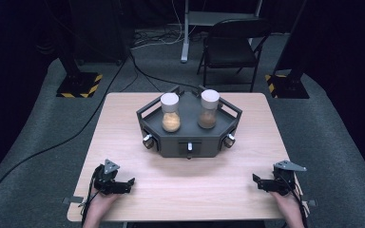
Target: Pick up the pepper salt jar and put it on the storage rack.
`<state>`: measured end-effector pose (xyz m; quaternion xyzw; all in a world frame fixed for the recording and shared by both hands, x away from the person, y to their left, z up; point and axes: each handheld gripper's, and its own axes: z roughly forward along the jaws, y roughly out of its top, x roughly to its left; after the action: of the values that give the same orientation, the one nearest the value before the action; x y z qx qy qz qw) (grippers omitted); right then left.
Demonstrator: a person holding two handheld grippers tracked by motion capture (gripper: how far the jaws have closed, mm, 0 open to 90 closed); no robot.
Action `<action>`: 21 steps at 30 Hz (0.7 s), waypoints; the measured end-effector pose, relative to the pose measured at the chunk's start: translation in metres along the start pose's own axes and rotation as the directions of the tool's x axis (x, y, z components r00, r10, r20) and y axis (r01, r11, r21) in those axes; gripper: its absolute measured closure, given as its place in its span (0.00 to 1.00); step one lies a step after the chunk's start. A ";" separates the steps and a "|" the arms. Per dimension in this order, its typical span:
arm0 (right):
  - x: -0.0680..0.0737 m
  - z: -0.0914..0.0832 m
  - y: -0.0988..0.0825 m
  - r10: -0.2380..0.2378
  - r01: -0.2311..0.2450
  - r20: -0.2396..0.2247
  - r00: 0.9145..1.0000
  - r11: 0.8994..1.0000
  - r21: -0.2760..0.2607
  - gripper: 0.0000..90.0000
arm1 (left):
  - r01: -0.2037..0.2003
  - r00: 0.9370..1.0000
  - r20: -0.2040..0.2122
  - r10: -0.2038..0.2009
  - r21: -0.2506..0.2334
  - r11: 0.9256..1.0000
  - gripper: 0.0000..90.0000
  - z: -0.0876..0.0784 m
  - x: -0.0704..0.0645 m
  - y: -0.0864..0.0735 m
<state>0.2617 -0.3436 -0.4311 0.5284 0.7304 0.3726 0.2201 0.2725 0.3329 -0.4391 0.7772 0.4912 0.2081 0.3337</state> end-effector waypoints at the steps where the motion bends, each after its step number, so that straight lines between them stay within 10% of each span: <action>1: 0.000 0.002 0.001 -0.008 0.008 -0.002 1.000 1.000 0.015 0.00 | 0.002 1.000 -0.002 -0.002 0.000 1.000 0.00 0.000 -0.001 0.000; 21: 0.018 0.012 0.004 -0.080 0.077 0.030 0.996 0.994 0.079 0.00 | 0.004 1.000 -0.006 -0.004 0.000 1.000 0.00 0.000 -0.001 0.000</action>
<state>0.2660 -0.3223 -0.4341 0.5135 0.7608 0.3262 0.2261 0.2724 0.3314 -0.4391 0.7756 0.4936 0.2096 0.3329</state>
